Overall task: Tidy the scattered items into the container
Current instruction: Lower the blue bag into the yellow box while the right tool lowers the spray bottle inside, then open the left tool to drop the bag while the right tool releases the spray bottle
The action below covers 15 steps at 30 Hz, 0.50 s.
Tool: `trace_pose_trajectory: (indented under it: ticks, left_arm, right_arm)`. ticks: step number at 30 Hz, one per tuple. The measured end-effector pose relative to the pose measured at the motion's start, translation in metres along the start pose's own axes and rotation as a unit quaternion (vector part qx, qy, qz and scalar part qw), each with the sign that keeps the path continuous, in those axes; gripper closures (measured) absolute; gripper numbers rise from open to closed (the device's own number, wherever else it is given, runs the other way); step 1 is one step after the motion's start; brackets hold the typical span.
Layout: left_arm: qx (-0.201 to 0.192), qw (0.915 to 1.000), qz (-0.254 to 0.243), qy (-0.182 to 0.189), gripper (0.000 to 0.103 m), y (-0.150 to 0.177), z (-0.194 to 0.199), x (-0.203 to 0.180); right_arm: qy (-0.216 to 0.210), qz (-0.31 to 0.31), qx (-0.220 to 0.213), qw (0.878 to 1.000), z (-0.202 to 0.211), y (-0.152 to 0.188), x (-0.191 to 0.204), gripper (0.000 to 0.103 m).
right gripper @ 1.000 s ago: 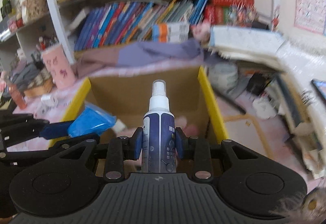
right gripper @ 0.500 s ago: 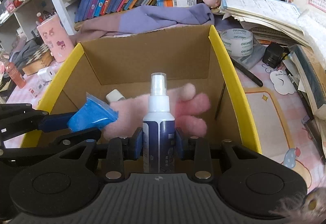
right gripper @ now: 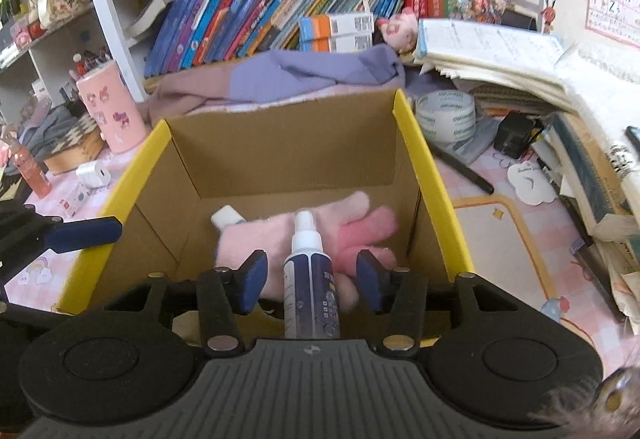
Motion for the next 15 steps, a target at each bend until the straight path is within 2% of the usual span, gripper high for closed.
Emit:
trace_pose_trajectory:
  ticks: [5, 15]
  left_arm:
    - [-0.023, 0.9997, 0.0, 0.0, 0.024, 0.004, 0.018, 0.0]
    - [-0.049, 0.9986, 0.005, 0.017, 0.023, 0.023, 0.05, 0.003]
  right_arm:
    - [0.019, 0.009, -0.031, 0.999, 0.021, 0.004, 0.008, 0.044]
    - [0.064, -0.001, -0.061, 0.996, 0.061, 0.028, 0.022, 0.039]
Point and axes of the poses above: each gripper's, at about its wrist camera, not at the fingertips, and z roughly against the way its jaws point, x to its left, y to its underside, the point moved 4 cm from there along -z, roughly the way its jaws point, and after that the axes turned 4 degrees about -y, right-handed, at the moved point
